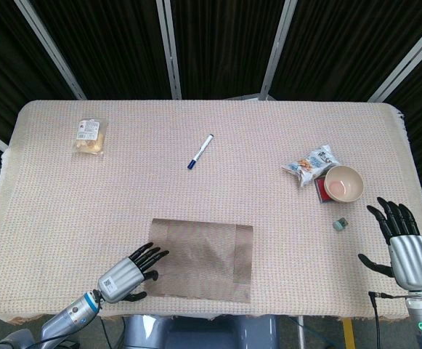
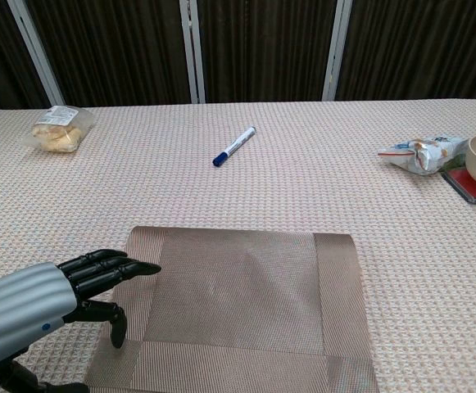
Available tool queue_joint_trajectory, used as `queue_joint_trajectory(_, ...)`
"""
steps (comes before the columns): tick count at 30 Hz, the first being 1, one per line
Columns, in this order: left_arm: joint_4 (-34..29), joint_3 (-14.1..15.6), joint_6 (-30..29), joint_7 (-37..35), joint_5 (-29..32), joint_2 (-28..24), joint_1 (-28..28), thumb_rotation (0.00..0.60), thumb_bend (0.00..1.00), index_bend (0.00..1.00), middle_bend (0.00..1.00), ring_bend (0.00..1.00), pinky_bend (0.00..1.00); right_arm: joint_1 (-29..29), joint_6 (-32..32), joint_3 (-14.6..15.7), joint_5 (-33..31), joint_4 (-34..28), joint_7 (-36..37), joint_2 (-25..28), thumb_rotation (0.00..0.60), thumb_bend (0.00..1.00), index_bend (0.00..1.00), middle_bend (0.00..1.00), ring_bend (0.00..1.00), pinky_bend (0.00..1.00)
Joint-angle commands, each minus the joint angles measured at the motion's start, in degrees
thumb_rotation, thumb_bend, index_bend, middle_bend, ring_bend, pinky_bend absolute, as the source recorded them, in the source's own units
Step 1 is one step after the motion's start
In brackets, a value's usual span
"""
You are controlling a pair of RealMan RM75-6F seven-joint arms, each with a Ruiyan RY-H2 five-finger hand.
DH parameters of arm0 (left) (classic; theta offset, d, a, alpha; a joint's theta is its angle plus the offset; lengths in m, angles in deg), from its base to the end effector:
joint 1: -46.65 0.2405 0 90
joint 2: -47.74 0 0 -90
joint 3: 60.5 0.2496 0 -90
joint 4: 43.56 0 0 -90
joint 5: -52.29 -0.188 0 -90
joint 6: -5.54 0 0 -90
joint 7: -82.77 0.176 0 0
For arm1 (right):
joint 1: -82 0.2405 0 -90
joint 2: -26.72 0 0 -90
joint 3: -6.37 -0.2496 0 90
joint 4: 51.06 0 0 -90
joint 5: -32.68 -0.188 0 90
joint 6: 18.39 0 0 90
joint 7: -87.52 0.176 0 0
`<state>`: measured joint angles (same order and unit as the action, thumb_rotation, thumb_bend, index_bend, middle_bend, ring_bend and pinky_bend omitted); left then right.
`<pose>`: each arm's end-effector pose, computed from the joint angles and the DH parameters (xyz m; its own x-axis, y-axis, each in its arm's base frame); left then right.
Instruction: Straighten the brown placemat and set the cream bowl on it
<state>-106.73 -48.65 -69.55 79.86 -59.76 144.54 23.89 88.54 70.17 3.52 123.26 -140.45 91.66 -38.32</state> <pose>-0.2031 0.1997 -0.0572 0.5194 0.2419 0.8196 0.6454 -0.7396 -0.1907 -0.2809 -0.2187 0.1796 0.3604 0.0653 0.9305 -0.9233 -0.1173 0.3658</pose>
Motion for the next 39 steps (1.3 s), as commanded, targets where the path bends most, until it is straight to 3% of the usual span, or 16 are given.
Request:
queue_joint_trajectory(1,0.16,0.33,0.24,-0.17,0.25,0.27,-0.14,0.600,0.14,0.43,0.00,0.00,0.00,-0.02,-0.06,-0.01,0.08,-0.04,0.00,0.01,0.600,0.00,0.12,0.00,0.00,0.00)
queue_joint_trajectory(15,1.34,1.17,0.41,-0.13,1.43,1.39,-0.27,0.600,0.14,0.42,0.00,0.00,0.00,-0.21,0.16,-0.22,0.42,-0.16,0.57,0.05,0.600,0.00,0.13,0.00,0.00,0.00)
queue_joint_trajectory(39,0.72,1.61,1.95,-0.44,3.70,1.88,-1.25,0.600,0.39,0.45,0.00,0.00,0.00,-0.41,0.17,-0.59,0.48,-0.33,1.96,0.49,0.600,0.00,0.14,0.00,0.00,0.00)
